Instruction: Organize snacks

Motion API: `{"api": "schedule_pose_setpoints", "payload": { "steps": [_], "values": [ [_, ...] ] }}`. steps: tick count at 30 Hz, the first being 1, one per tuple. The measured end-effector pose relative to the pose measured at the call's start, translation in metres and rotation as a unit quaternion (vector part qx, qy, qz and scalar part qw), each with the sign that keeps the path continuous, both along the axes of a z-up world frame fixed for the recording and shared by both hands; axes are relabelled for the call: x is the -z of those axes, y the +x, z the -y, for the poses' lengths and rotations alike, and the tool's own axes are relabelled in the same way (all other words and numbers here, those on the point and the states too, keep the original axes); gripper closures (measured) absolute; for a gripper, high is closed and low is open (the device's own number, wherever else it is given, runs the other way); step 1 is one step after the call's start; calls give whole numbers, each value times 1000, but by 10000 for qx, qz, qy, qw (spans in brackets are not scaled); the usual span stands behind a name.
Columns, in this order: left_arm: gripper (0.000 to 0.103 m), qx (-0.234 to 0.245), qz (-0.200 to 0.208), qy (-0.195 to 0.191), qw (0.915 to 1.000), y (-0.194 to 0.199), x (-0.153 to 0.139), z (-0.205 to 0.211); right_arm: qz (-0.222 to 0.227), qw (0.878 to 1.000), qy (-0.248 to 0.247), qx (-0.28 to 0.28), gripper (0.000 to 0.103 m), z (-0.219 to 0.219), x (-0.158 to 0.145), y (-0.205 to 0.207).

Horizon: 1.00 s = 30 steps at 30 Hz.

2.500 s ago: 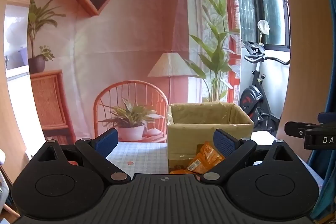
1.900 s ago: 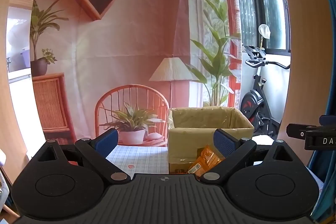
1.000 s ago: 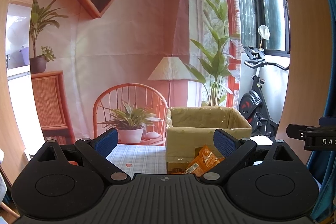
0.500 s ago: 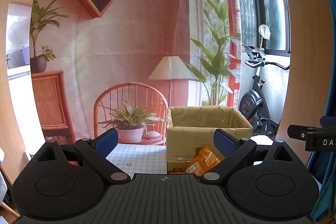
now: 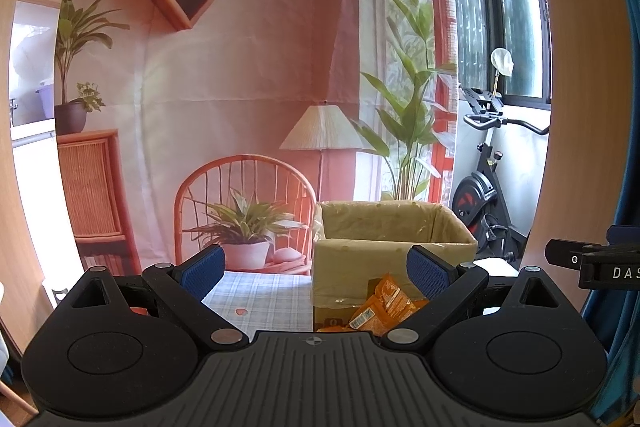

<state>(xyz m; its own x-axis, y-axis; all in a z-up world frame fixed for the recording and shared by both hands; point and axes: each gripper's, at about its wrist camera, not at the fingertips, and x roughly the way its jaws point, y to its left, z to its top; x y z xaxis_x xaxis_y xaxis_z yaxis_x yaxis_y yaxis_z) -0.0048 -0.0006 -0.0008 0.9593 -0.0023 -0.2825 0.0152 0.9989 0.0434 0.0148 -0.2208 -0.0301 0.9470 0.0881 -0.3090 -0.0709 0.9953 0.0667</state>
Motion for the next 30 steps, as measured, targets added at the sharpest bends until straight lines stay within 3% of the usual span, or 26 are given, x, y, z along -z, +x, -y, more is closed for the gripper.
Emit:
{"api": "schedule_pose_setpoints", "payload": {
  "steps": [15, 22, 30],
  "values": [
    [4, -58, -150, 15, 9999, 13, 14, -3, -66, 9999, 113, -95, 0, 4, 13, 9],
    [5, -96, -276, -19, 9996, 33, 43, -14, -215, 9982, 318, -458, 0, 8, 48, 30],
    [5, -333, -534, -219, 9978, 71, 81, -40, -523, 9962, 51, -691, 0, -7, 104, 56]
  ]
}}
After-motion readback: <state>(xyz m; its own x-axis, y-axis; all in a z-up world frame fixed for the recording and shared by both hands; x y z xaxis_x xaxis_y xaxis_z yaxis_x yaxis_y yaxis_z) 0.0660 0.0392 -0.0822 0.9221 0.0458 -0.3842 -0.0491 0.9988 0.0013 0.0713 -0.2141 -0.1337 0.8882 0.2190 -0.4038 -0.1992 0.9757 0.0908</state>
